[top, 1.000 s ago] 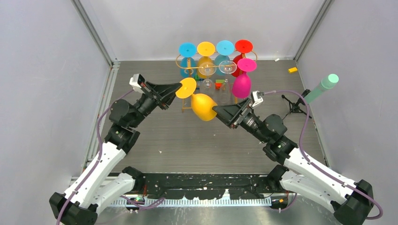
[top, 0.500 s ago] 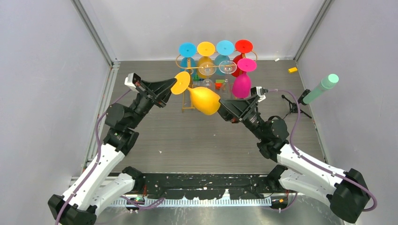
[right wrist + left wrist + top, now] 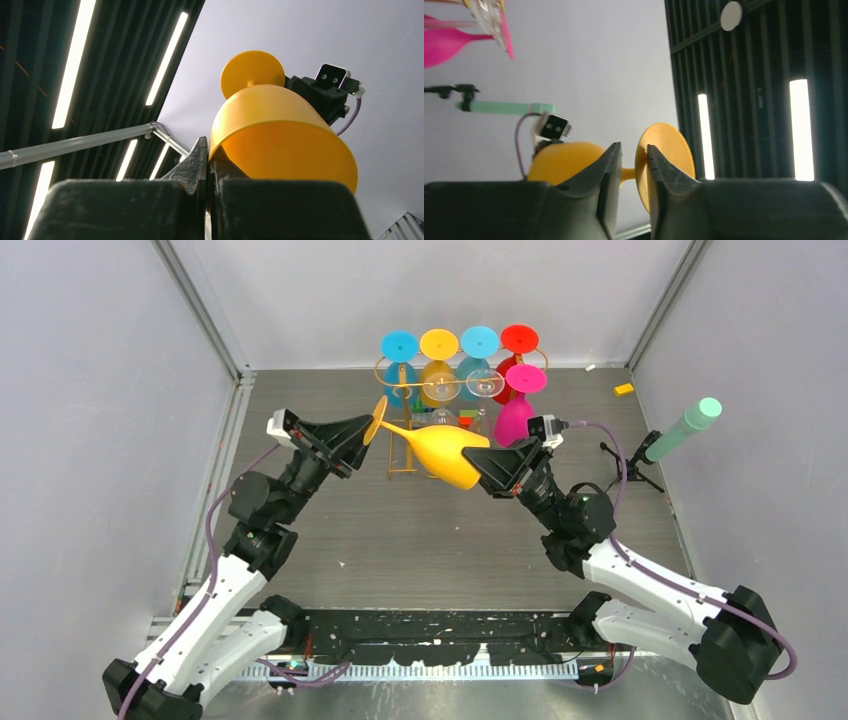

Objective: Take the wine glass off the wine glass rack

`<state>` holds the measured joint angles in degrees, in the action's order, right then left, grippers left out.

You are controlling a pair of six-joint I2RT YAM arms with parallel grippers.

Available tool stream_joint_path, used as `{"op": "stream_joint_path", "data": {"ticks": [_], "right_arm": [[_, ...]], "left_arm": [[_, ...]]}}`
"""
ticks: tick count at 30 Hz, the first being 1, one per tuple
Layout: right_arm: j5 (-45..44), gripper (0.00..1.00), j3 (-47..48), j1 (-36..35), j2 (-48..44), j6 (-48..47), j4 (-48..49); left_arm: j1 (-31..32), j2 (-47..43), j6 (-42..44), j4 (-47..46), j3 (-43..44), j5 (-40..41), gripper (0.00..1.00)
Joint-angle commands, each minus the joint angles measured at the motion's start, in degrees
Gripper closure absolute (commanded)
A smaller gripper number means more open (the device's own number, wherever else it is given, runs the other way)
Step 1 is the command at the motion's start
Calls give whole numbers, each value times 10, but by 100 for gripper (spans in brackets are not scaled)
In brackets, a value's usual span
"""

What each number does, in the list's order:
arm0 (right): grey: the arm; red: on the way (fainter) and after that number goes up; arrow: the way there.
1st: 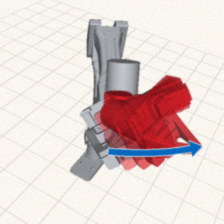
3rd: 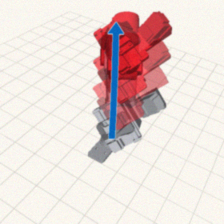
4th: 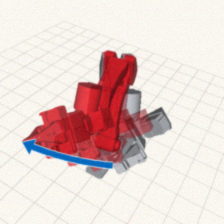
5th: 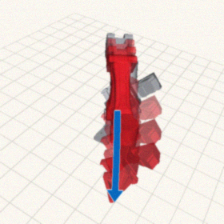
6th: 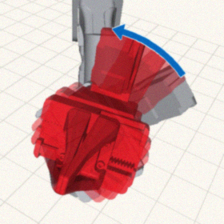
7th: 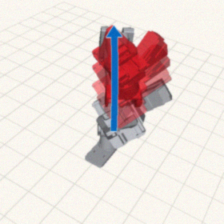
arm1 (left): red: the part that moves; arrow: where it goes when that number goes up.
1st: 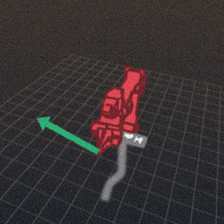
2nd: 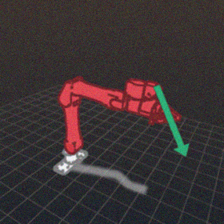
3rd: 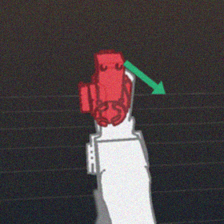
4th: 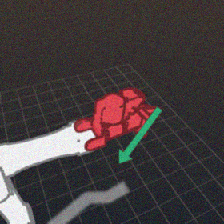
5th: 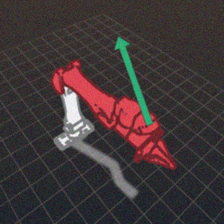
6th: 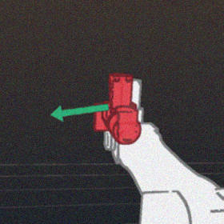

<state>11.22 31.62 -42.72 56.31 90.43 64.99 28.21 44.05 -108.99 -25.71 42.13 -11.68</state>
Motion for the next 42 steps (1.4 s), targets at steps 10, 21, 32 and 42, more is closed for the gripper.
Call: {"op": "stream_joint_path", "data": {"ticks": [10,21,32,42], "right_arm": [[-5,100,60,-4,-90,-108,-180],[-135,100,291,-4,-171,-449,-929],[-321,100,447,-4,-8,-531,-1338],[-485,100,449,0,89,-459,-1415]], "left_arm": [[4,-111,187,173,-16,60,0],[4,-254,506,460,14,275,0],[4,-207,731,579,110,308,0],[4,-179,782,572,108,313,0]]}}
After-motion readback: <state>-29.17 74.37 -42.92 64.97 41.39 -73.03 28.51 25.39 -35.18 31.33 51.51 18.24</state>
